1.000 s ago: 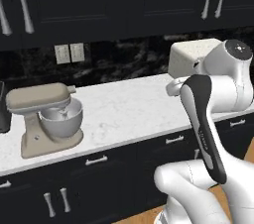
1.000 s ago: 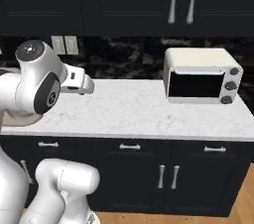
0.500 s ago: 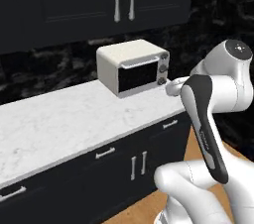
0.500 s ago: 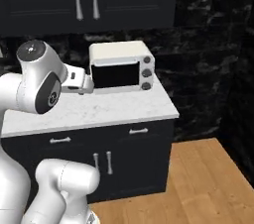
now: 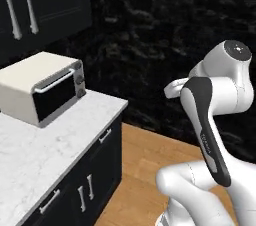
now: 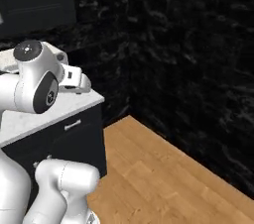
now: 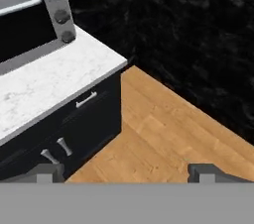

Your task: Navigate to the electric kettle.

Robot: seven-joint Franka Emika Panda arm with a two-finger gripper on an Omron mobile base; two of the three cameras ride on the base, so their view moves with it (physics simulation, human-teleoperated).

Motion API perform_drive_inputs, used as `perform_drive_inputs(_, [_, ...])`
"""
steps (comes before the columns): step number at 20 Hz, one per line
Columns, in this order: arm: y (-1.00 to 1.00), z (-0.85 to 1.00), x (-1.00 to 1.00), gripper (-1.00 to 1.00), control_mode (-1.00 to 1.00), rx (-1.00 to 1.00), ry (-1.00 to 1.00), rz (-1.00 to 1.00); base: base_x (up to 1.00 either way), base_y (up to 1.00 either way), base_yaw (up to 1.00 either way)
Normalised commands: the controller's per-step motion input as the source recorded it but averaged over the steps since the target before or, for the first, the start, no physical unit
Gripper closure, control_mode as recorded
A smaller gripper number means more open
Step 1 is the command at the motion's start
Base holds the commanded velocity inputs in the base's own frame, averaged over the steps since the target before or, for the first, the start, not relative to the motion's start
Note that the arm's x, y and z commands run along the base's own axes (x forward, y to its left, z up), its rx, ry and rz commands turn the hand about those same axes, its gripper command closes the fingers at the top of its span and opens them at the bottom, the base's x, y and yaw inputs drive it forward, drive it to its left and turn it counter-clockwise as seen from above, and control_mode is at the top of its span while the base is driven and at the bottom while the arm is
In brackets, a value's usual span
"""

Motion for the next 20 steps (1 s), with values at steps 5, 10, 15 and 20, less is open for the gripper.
perform_drive_inputs(5, [0.00,0.00,0.00,-1.00,1.00,0.00,0.00,0.00,-0.49,0.00,-0.83])
perform_drive_inputs(10, [0.00,0.00,0.00,-1.00,1.00,0.00,0.00,0.00,-0.52,0.00,-0.81])
perform_drive_inputs(15, [0.00,0.00,0.00,-1.00,1.00,0.00,0.00,0.00,-0.48,0.00,-0.79])
perform_drive_inputs(20, [0.00,0.00,0.00,-1.00,1.00,0.00,0.00,0.00,-0.36,0.00,-0.76])
